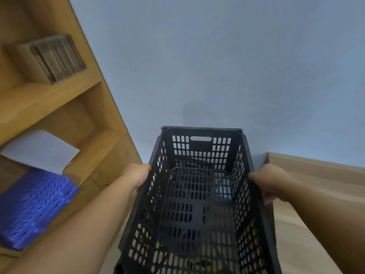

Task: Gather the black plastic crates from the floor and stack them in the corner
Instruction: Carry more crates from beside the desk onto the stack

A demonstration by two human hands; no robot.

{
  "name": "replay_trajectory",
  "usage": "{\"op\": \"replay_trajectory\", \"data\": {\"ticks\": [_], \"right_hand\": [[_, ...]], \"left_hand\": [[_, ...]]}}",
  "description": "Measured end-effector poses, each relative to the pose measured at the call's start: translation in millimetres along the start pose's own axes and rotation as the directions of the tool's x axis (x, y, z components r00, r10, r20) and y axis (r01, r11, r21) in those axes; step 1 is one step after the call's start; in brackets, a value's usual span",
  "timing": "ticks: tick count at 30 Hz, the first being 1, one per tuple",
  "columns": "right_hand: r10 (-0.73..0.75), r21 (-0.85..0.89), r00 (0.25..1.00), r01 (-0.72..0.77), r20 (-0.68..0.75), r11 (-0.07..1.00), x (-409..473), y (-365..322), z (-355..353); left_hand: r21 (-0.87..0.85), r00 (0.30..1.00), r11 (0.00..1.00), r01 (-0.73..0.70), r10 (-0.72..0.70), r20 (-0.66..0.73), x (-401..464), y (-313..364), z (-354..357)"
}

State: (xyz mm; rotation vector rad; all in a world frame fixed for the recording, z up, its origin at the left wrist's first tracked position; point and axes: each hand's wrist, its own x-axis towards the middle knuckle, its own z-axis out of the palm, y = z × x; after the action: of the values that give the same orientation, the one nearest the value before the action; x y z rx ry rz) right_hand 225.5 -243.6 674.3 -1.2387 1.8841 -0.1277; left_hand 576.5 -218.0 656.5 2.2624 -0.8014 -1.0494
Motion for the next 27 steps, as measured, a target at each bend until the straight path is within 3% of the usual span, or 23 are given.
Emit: {"op": "replay_trajectory", "data": {"ticks": [16, 27], "right_hand": [[0.097, 0.08, 0.982, -0.111, 0.164, 0.991, 131.2, -52.8, 25.7], [0.18, 0.105, 0.974, -0.195, 0.137, 0.975, 181.1, -72.9, 65.8]], "left_hand": [[0.123, 0.99, 0.985, 0.123, -0.13, 0.053, 149.4, 35.6, 30.0], [0.144, 0.978, 0.977, 0.156, -0.173, 0.12, 219.5, 39.7, 39.4]]}}
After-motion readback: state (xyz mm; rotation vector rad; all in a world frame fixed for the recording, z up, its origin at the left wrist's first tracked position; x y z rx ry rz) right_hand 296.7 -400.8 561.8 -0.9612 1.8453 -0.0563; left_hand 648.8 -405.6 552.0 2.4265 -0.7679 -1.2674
